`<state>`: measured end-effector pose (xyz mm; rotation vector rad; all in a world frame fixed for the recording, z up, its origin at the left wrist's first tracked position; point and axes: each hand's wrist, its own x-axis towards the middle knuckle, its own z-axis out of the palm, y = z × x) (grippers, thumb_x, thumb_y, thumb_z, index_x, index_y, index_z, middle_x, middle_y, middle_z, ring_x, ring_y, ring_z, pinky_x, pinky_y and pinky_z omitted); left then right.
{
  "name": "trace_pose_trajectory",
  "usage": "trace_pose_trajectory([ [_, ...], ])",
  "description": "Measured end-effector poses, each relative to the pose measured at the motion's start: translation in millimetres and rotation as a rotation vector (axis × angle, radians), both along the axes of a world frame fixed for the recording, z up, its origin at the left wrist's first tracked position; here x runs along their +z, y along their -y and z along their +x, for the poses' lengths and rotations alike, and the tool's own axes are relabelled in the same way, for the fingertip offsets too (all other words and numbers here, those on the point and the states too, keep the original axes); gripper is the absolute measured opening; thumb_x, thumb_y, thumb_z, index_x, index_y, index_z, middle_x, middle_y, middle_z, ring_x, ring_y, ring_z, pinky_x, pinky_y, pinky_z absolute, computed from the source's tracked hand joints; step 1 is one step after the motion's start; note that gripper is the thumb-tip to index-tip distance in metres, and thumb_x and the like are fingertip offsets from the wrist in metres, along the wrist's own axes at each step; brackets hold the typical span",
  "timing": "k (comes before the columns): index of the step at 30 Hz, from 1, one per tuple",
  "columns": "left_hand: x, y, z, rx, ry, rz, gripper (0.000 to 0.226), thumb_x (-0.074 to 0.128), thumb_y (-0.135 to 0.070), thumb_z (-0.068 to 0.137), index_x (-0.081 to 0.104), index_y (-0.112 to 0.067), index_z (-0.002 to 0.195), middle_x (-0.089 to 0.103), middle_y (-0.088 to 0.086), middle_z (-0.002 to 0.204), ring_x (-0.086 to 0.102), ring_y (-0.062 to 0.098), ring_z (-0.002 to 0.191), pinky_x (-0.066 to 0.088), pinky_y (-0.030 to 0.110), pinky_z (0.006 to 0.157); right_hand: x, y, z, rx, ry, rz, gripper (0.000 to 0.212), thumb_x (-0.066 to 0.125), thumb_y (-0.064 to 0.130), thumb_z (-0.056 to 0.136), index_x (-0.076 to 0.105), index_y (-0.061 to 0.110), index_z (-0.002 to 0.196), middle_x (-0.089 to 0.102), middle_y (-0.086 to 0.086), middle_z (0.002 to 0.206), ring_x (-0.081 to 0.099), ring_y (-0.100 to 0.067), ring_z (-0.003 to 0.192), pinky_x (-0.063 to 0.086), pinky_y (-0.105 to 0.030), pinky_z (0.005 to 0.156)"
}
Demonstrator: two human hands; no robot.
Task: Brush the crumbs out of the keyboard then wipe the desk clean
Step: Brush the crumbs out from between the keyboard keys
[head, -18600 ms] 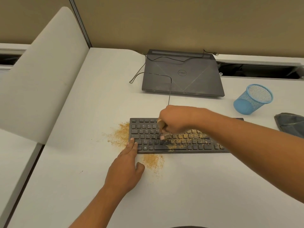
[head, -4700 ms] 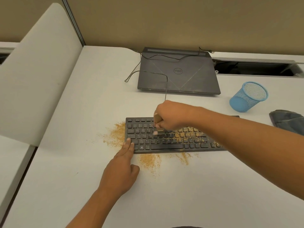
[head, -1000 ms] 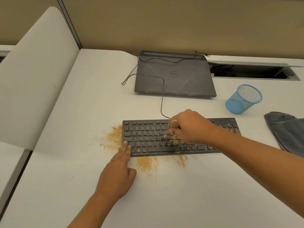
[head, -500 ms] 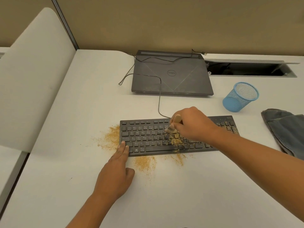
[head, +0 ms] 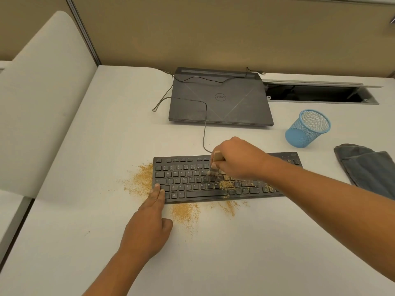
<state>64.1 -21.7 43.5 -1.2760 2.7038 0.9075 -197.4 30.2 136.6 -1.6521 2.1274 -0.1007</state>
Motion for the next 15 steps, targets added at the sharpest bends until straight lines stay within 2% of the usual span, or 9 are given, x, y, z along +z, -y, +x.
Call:
trace_pose_trajectory([
  [4,1.4,-0.9,-0.9,-0.003,0.009,-0.002,0.072,0.045,-0.021,0.093,0.013,-0.020,0.157,-0.015,-0.020,0.152,0.019,0.006,0.147,0.038,0.024,0.105,-4.8,-4.0,5.7,0.016,-0.030,0.094,0.025,0.057,0.020,0.093,0.068,0.017,0.070,0.072,-0.003,0.084,0.065,-0.019,0.074,0.054,-0.032,0.061],
  [6,2.1,-0.1,-0.6,-0.003,0.011,-0.005,0.072,0.045,-0.020,0.093,0.013,-0.020,0.157,-0.015,-0.020,0.152,0.018,0.006,0.148,0.037,0.023,0.106,-0.5,-4.2,7.2,0.019,0.008,0.052,0.032,0.059,0.019,0.092,0.059,0.024,0.060,0.073,-0.001,0.089,0.065,-0.018,0.077,0.054,-0.031,0.064],
  [8,2.9,0.2,-0.5,-0.006,0.013,-0.008,0.071,0.045,-0.020,0.093,0.012,-0.020,0.157,-0.015,-0.020,0.151,0.018,0.006,0.147,0.038,0.023,0.105,-0.3,-6.0,13.0,0.033,0.036,0.034,0.035,0.059,0.021,0.094,0.055,0.029,0.061,0.072,0.002,0.094,0.063,-0.015,0.079,0.050,-0.028,0.066],
  [11,2.4,-0.2,-0.9,-0.010,0.017,-0.004,0.071,0.044,-0.020,0.093,0.012,-0.020,0.157,-0.016,-0.020,0.151,0.017,0.006,0.148,0.036,0.023,0.107,-1.7,-9.1,14.6,0.056,0.022,0.135,0.024,0.057,0.017,0.093,0.072,0.017,0.075,0.073,0.001,0.094,0.064,-0.014,0.077,0.053,-0.031,0.066],
  [13,2.5,-0.5,-0.6,-0.008,0.018,-0.002,0.071,0.045,-0.021,0.093,0.012,-0.020,0.157,-0.016,-0.020,0.151,0.017,0.006,0.148,0.036,0.024,0.107,0.1,-8.2,10.8,0.024,0.018,0.116,0.027,0.056,0.013,0.089,0.066,0.010,0.064,0.073,-0.007,0.085,0.062,-0.020,0.067,0.052,-0.034,0.057],
  [15,1.7,-0.3,-0.5,-0.010,0.020,-0.004,0.071,0.045,-0.021,0.093,0.012,-0.020,0.157,-0.016,-0.020,0.151,0.018,0.007,0.148,0.037,0.024,0.107,-2.9,-7.6,9.3,-0.059,0.030,0.034,0.028,0.055,0.015,0.088,0.065,0.005,0.064,0.071,-0.011,0.075,0.062,-0.027,0.062,0.050,-0.038,0.054],
])
